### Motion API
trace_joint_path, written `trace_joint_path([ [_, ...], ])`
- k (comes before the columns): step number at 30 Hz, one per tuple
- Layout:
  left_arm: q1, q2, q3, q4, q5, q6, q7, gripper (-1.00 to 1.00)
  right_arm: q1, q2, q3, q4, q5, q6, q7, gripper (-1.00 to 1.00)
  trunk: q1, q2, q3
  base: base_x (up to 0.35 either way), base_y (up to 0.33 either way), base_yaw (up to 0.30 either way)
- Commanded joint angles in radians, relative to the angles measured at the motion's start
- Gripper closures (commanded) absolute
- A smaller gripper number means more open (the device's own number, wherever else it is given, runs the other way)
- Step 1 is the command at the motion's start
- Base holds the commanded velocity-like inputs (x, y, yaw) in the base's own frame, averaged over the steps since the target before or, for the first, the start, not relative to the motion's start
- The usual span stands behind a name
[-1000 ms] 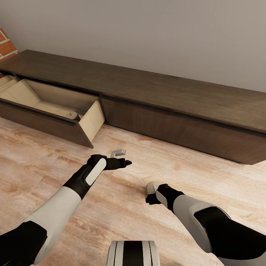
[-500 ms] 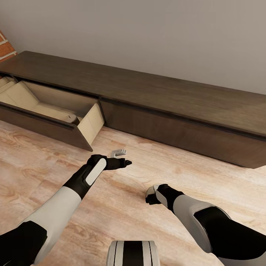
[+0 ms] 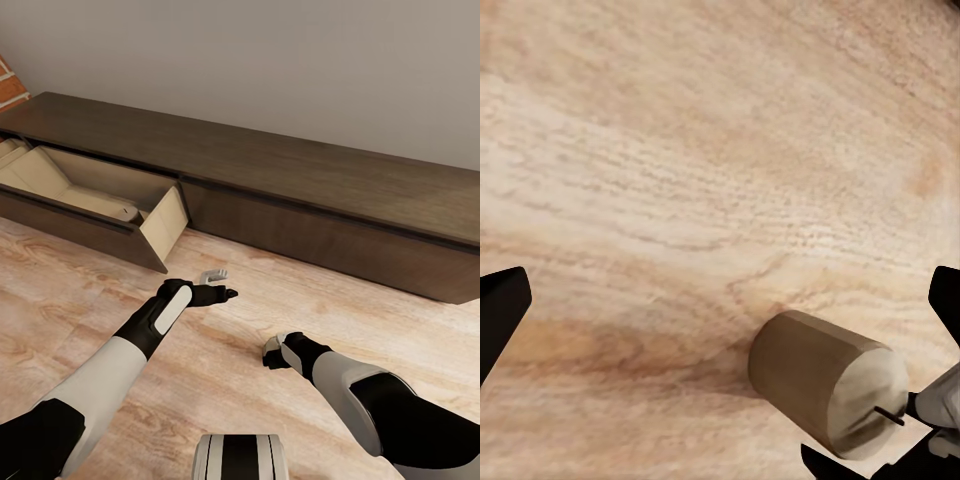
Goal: Place each of the two pumpkins and all three candles from the living room inside a cabinet in the living room (use any cabinet), then make sure every cabinet is closed, and position the cauldron so it is next to a table in the living room.
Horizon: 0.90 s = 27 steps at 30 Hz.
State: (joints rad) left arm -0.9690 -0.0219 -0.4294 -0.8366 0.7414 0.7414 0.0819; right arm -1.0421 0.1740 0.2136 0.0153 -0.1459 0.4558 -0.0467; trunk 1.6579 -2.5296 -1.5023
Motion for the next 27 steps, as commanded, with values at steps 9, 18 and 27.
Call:
trace_joint_path([
  [9,-0.001,0.000,-0.002,-0.001,0.010,0.003,0.012,-1.00,-0.001,0.000,0.007,0.002,-0.011,0.001,-0.004,1.00,0.000,0.000,-0.001,0.097,0.000,0.000],
  [18,-0.001,-0.001,-0.002,-0.001,0.010,0.003,0.012,-1.00,0.002,0.000,0.008,0.002,-0.011,0.001,-0.004,1.00,0.000,0.000,-0.001,0.003,0.000,0.000],
  [27,-0.001,-0.001,-0.002,-0.001,0.010,0.003,0.013,-1.00,0.002,0.000,0.008,0.002,-0.011,0.001,-0.004,1.00,0.000,0.000,-0.001,0.000,0.000,0.000],
])
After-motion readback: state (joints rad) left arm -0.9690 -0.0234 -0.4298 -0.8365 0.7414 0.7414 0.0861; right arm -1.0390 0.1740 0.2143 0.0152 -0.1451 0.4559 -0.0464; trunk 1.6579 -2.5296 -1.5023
